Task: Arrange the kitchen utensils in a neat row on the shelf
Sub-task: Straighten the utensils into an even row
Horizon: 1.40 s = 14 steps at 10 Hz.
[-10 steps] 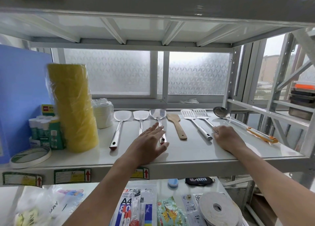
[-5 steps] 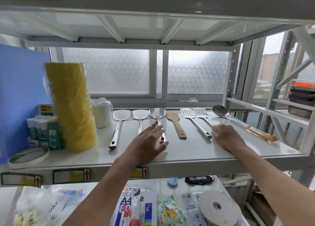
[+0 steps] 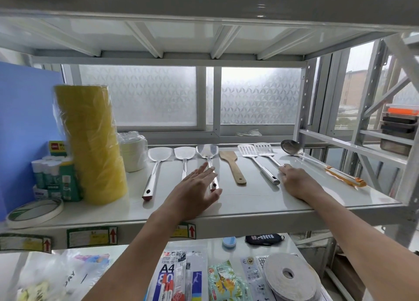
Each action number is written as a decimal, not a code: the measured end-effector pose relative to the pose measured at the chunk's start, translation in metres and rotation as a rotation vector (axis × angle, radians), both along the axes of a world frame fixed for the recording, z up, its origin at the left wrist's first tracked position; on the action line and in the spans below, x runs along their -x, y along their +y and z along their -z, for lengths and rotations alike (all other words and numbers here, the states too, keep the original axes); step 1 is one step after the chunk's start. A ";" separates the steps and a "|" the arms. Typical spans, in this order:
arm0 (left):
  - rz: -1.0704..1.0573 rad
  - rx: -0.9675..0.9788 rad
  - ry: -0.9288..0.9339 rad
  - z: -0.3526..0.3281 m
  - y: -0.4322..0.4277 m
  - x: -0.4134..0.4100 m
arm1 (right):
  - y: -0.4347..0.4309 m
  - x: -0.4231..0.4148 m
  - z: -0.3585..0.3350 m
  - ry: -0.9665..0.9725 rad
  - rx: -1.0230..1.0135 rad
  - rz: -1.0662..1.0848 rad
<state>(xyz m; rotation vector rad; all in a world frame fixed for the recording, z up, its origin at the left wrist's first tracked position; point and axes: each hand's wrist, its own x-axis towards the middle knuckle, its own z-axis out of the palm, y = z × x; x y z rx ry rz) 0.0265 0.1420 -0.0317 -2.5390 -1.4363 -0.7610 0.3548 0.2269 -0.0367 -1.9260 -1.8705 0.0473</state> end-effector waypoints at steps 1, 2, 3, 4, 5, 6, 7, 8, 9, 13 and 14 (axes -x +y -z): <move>-0.001 0.001 0.002 0.000 0.000 0.000 | 0.001 0.000 0.000 -0.022 0.005 -0.006; -0.004 0.001 0.008 0.000 -0.001 0.000 | 0.002 -0.001 0.001 -0.036 0.004 -0.006; -0.002 0.004 0.008 -0.001 -0.001 0.000 | 0.003 -0.002 0.002 -0.038 0.003 -0.002; -0.002 0.002 0.006 -0.001 -0.001 0.000 | 0.004 -0.003 0.004 -0.047 -0.003 -0.008; -0.003 -0.001 0.007 0.000 -0.001 0.000 | 0.004 -0.003 0.005 -0.033 -0.008 -0.001; -0.001 -0.003 0.007 0.000 -0.001 0.000 | 0.004 -0.002 0.004 -0.025 -0.009 0.005; -0.003 -0.001 0.006 0.000 -0.001 0.000 | 0.002 -0.002 0.004 -0.016 -0.006 0.002; -0.007 0.000 0.003 0.001 0.000 0.000 | 0.000 -0.002 0.003 -0.008 -0.005 0.005; -0.007 -0.002 0.002 0.001 0.000 0.000 | 0.000 -0.001 0.002 -0.003 -0.002 0.007; -0.009 -0.006 -0.007 0.001 0.000 0.000 | -0.004 0.001 0.000 0.042 -0.005 0.004; -0.014 -0.004 -0.008 0.001 0.000 0.000 | -0.008 0.003 -0.002 0.045 -0.002 0.009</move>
